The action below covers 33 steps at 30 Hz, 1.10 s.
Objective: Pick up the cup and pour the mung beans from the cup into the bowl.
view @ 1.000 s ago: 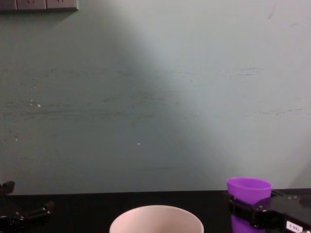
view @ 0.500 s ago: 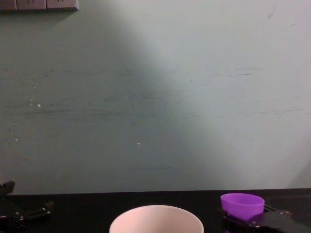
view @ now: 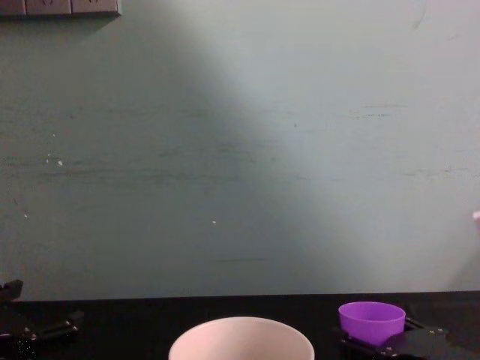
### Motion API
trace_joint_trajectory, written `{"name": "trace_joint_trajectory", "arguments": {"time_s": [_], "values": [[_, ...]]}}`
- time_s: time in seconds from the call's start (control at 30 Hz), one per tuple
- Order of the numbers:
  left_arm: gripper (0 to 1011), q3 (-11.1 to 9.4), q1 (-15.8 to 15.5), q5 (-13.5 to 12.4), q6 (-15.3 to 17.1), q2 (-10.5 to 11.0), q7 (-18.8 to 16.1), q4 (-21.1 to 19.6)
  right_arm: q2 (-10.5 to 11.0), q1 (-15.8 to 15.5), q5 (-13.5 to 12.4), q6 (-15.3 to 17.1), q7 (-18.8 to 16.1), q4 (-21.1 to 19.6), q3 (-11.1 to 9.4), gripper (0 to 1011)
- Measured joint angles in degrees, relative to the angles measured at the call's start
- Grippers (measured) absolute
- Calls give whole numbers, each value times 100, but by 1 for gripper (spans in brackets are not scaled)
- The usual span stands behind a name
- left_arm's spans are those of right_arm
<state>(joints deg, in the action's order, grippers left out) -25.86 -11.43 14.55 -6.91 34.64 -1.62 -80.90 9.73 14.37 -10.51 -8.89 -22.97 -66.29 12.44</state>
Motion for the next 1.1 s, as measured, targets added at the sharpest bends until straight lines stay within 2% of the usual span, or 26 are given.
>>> {"name": "trace_joint_trajectory", "arguments": {"time_s": [0.1,0.13,0.33,0.5,0.83,1.1], "values": [[1000,0,0,0,0,0,0,0,29,-1,2,2,52,-36,34,812],[1000,0,0,0,0,1,0,0,49,-4,2,13,80,-59,57,870],[1000,0,0,0,0,0,0,0,103,-40,-60,14,143,-138,94,1002],[1000,0,0,0,0,0,0,0,140,-132,-138,-48,217,-300,86,1003],[1000,0,0,0,0,0,0,0,291,-453,-39,-15,588,-1096,23,1003],[1000,0,0,0,0,0,0,0,460,-688,-44,231,812,-1788,-236,1003]]}}
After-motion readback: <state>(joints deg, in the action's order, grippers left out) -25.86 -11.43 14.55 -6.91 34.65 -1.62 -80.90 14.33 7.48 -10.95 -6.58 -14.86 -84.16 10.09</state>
